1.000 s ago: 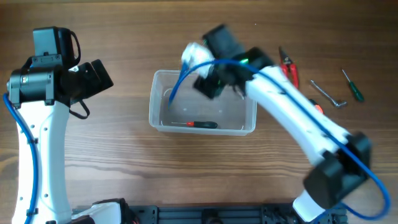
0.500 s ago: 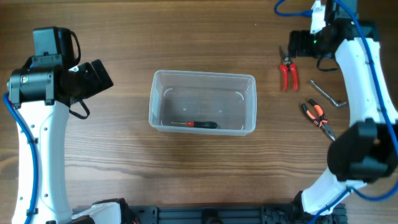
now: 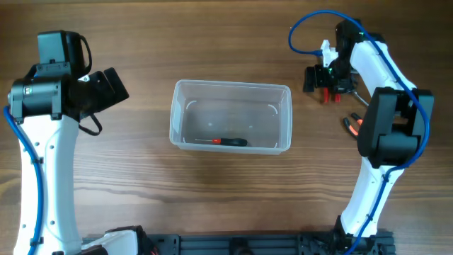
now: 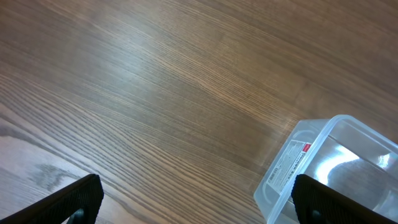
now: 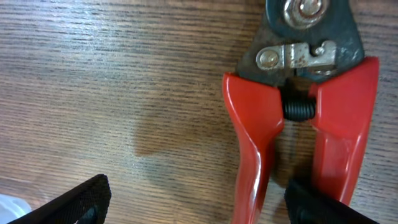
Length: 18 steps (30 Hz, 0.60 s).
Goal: Pack container
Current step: 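Grasp the red pruning shears handles with the right gripper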
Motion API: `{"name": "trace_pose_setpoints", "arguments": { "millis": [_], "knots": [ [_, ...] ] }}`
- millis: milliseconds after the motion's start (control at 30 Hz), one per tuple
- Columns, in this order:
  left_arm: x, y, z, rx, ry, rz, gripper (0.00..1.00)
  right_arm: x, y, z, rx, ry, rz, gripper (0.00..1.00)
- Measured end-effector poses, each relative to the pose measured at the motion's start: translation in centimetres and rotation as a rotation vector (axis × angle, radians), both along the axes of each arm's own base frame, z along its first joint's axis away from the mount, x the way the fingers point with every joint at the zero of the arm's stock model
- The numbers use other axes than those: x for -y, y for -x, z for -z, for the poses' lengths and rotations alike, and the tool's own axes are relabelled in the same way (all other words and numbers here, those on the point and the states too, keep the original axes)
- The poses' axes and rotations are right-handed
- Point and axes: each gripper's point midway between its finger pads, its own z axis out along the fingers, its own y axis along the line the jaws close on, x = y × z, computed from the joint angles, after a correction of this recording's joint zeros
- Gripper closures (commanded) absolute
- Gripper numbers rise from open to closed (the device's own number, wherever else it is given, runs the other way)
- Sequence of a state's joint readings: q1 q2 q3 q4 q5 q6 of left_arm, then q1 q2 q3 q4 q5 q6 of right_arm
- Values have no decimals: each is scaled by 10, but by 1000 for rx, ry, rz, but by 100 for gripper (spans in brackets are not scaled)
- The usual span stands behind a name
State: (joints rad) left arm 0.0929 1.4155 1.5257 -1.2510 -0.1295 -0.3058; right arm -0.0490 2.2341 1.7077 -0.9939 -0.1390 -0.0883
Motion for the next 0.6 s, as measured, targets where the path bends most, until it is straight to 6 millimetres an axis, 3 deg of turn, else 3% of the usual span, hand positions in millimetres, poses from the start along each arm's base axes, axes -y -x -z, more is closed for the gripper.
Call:
{"name": "trace_pose_setpoints", "arguments": {
  "millis": [333,500,600],
  "knots": [
    [0,0,0,0,0,0,0,8,-3,4,0,41,82,31],
    [0,0,0,0,0,-1,0,14,-3,4,-7,71,148,56],
    [0,0,0,0,0,0,0,16,-3,4,-10,81,180,61]
  ]
}}
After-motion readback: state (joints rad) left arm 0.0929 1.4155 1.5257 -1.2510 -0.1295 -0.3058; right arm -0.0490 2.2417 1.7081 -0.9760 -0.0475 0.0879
